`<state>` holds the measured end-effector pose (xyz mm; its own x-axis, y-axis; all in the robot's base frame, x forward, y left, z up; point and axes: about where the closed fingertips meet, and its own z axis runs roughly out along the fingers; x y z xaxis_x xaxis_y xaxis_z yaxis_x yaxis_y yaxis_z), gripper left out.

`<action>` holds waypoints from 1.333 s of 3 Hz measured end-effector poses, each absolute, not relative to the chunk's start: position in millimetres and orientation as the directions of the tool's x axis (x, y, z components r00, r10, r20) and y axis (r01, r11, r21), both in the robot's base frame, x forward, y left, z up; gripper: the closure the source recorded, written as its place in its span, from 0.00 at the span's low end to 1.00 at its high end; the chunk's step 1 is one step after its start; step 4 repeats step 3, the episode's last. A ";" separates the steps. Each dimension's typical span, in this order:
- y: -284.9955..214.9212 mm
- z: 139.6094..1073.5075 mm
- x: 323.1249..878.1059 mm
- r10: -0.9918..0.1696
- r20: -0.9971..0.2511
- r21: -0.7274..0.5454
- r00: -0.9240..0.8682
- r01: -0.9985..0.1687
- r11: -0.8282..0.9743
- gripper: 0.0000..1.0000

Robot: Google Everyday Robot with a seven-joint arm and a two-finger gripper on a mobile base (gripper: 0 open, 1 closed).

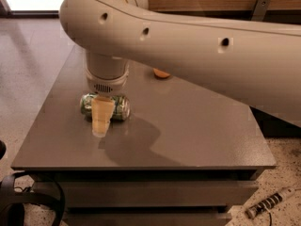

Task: Knock green can over

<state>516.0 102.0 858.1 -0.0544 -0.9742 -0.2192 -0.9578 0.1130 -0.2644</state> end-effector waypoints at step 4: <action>-84.8 934.7 546.2 -0.715 -0.692 -0.412 -0.099 -0.759 0.504 0.00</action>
Offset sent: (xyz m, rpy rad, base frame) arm 0.0332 -0.1794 0.1000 0.6450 -0.3655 -0.2479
